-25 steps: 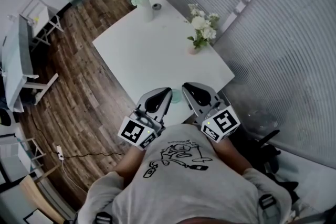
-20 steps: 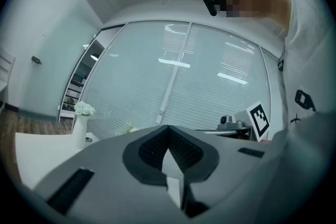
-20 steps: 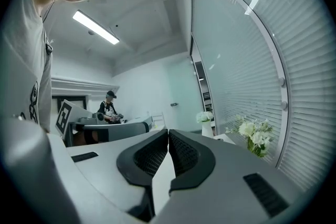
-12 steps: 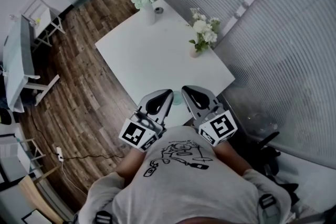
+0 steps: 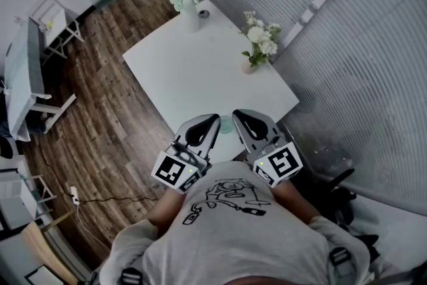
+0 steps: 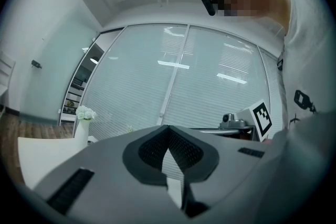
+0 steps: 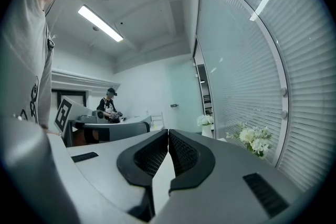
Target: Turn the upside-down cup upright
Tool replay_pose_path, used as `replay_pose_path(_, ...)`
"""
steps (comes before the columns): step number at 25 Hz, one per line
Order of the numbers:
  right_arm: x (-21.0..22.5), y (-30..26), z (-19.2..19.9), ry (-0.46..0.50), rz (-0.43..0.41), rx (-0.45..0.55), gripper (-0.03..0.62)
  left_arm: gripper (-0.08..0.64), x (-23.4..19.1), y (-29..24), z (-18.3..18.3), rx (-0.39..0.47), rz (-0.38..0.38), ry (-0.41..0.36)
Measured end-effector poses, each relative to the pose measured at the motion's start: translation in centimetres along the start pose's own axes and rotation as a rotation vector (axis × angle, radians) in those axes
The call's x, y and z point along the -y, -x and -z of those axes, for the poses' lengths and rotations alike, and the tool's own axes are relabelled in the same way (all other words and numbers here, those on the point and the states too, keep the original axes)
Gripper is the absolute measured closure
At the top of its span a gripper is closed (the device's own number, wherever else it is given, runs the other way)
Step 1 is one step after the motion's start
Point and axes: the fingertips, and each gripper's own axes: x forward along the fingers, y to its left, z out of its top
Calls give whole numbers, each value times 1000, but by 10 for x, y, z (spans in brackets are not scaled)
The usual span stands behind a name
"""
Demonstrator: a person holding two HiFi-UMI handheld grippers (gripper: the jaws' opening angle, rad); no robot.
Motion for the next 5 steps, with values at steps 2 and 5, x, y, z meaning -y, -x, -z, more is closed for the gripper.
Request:
replay_pose_path(2,-2,0,-1,1,1,0,555,557,0,2,-1,0,0,0)
replay_pose_path(5,-6,0,-2,-1,2,-1,555,557,1,5,-3,-1,1,0)
